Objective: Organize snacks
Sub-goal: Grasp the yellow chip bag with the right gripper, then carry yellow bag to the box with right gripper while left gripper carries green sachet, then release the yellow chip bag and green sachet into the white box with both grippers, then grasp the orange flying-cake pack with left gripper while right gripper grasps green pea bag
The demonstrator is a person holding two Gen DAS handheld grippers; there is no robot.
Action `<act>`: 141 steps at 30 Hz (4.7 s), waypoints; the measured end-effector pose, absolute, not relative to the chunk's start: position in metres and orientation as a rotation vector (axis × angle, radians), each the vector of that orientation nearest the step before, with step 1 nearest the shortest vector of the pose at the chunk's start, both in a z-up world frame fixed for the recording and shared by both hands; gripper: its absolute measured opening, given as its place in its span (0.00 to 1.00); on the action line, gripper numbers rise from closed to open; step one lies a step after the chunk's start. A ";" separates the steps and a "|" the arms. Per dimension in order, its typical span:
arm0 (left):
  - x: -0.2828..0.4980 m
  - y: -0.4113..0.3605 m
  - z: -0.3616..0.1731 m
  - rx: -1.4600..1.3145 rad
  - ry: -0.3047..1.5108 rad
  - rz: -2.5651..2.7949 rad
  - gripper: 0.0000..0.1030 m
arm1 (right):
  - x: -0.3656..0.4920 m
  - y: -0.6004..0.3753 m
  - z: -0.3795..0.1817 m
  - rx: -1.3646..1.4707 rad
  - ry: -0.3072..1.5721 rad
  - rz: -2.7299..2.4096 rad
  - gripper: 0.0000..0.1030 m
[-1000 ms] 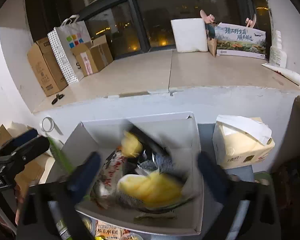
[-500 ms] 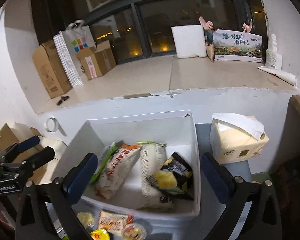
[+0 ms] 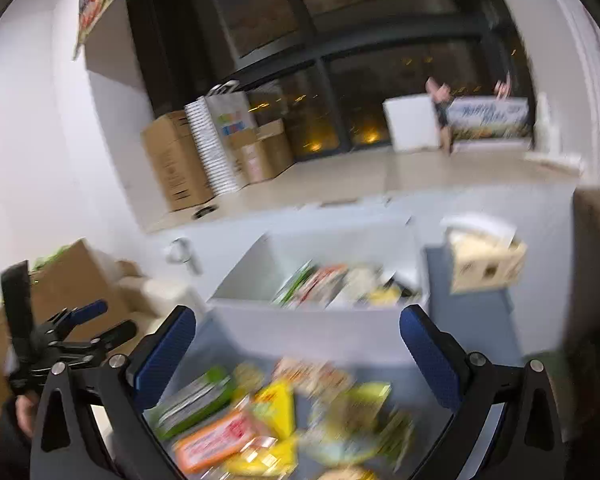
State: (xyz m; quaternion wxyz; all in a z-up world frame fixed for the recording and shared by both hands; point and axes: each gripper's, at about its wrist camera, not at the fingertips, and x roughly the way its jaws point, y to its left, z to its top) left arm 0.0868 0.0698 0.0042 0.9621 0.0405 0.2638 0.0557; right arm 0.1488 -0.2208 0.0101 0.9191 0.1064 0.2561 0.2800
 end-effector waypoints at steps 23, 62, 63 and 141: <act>0.040 0.086 -0.065 -0.046 0.752 0.033 1.00 | 0.177 -0.179 -0.102 -0.003 0.825 0.419 1.00; 0.163 0.080 -0.135 0.162 1.010 -0.231 1.00 | 0.111 -0.222 -0.049 0.149 0.684 0.491 0.64; 0.164 0.077 -0.139 0.184 1.017 -0.234 0.99 | 0.111 -0.223 -0.050 0.153 0.687 0.490 0.64; 0.090 0.049 -0.001 -0.016 0.684 -0.232 1.00 | 0.123 -0.248 -0.009 0.080 0.579 0.457 1.00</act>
